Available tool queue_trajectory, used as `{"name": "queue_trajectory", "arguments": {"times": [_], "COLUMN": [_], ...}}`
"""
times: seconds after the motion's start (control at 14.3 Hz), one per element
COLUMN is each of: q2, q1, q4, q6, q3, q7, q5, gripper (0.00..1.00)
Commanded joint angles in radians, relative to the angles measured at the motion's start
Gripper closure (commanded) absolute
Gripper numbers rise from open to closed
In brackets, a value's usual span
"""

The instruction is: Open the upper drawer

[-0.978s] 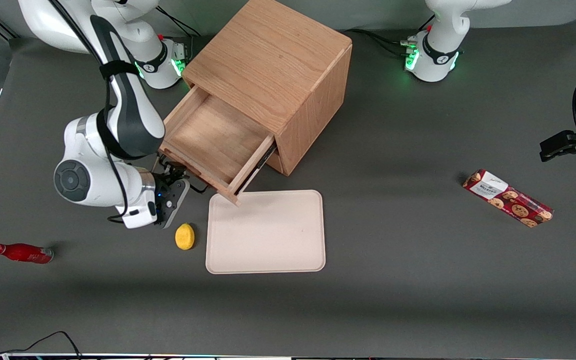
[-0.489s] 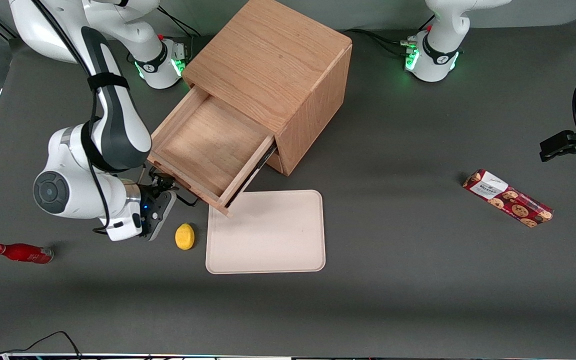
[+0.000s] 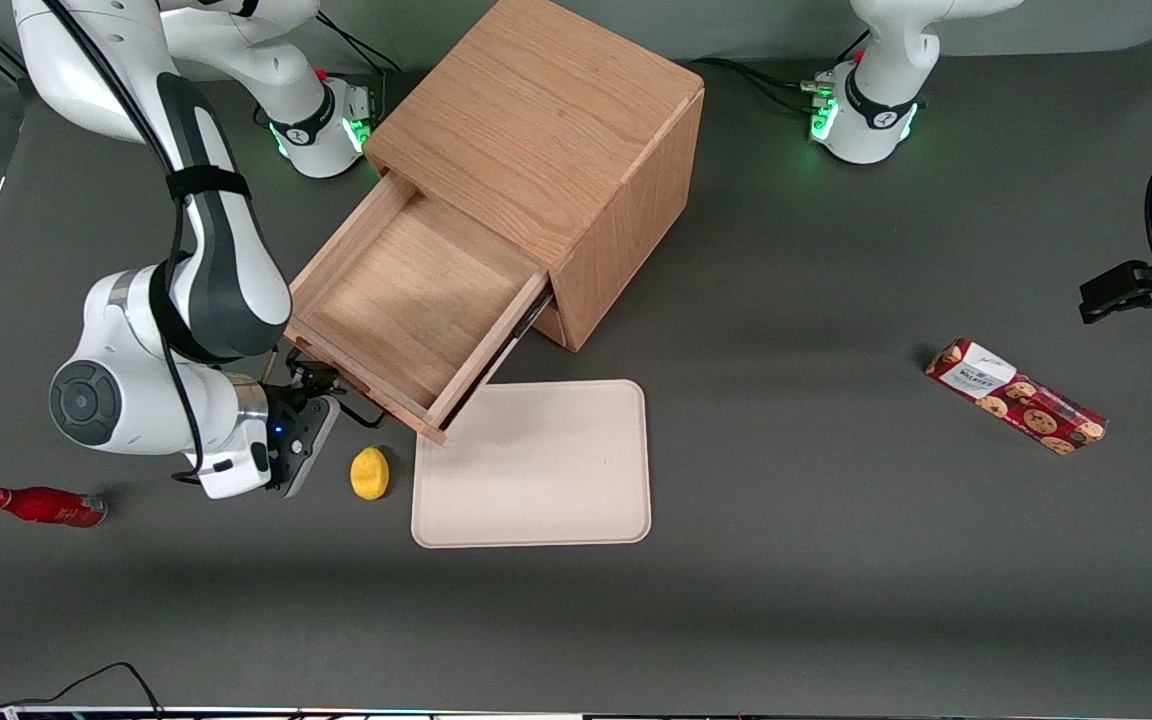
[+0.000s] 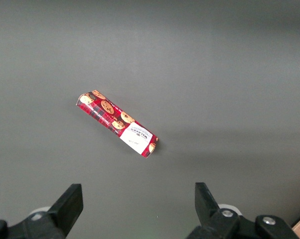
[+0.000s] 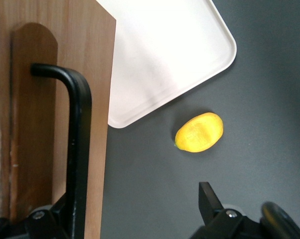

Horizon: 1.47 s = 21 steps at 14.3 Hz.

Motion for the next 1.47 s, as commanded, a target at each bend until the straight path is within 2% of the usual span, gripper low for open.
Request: {"name": "queue_trajectory", "arguments": {"times": [0.0, 0.56, 0.7, 0.84, 1.12, 1.26, 1.4], "q2": [0.022, -0.015, -0.036, -0.073, -0.081, -0.131, -0.163], "q1": [-0.015, -0.009, -0.009, -0.001, 0.000, -0.001, -0.010], "q4": [0.046, 0.060, 0.063, 0.104, 0.332, 0.341, 0.301], "q6": [-0.001, -0.021, -0.079, -0.189, -0.522, -0.561, -0.557], "q3": [0.003, 0.009, 0.012, 0.021, 0.039, 0.038, 0.035], "q7": [-0.027, 0.006, 0.121, 0.289, 0.541, 0.646, 0.680], "q5": [-0.020, -0.008, -0.026, -0.088, -0.102, -0.100, -0.096], "gripper": [0.00, 0.00, 0.00, 0.00, 0.00, 0.00, 0.00]}}
